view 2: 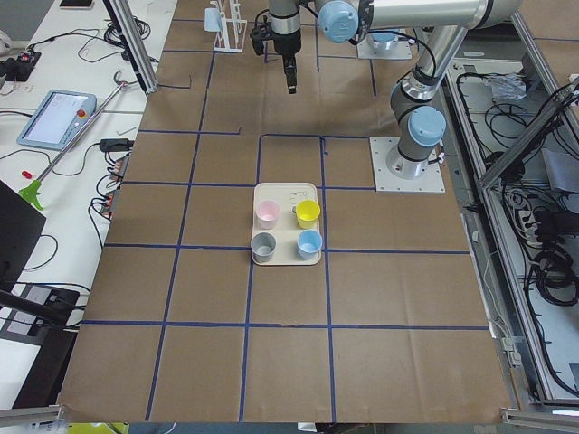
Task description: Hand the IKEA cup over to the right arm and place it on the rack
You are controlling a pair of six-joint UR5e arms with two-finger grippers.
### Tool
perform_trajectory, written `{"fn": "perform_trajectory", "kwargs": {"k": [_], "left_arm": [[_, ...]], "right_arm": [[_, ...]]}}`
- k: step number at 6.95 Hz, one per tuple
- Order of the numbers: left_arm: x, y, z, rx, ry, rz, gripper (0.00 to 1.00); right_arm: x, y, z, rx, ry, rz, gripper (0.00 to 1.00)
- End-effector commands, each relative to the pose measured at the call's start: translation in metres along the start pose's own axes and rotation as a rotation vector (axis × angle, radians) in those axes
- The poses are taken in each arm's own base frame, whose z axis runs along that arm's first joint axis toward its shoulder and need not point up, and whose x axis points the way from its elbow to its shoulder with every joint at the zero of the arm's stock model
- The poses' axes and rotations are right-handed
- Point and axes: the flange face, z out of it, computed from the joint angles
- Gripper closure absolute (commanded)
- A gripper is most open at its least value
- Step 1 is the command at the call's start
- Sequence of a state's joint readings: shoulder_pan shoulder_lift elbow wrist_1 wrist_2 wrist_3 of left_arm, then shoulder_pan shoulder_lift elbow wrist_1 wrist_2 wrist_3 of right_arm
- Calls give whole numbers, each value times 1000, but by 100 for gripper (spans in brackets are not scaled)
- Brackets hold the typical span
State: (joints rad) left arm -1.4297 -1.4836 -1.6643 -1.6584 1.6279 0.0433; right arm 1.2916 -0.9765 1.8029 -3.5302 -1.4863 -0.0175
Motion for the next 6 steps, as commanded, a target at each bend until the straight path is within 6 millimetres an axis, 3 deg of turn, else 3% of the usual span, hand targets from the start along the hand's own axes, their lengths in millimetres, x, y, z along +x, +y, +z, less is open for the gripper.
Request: {"fn": "perform_trajectory", "kwargs": {"k": [1,4,6], "left_arm": [[0,1,-1,2,-1,1,1],[-1,3,-7,31,-4,-2,1],[1,-10,-10,88,1,-5,1]], "right_arm": [[0,0,-1,-10,9,-16,0],[-2,-19,-8,-18,6,-3,0],[-8,-65,-46,-144,3,-7,0]]}}
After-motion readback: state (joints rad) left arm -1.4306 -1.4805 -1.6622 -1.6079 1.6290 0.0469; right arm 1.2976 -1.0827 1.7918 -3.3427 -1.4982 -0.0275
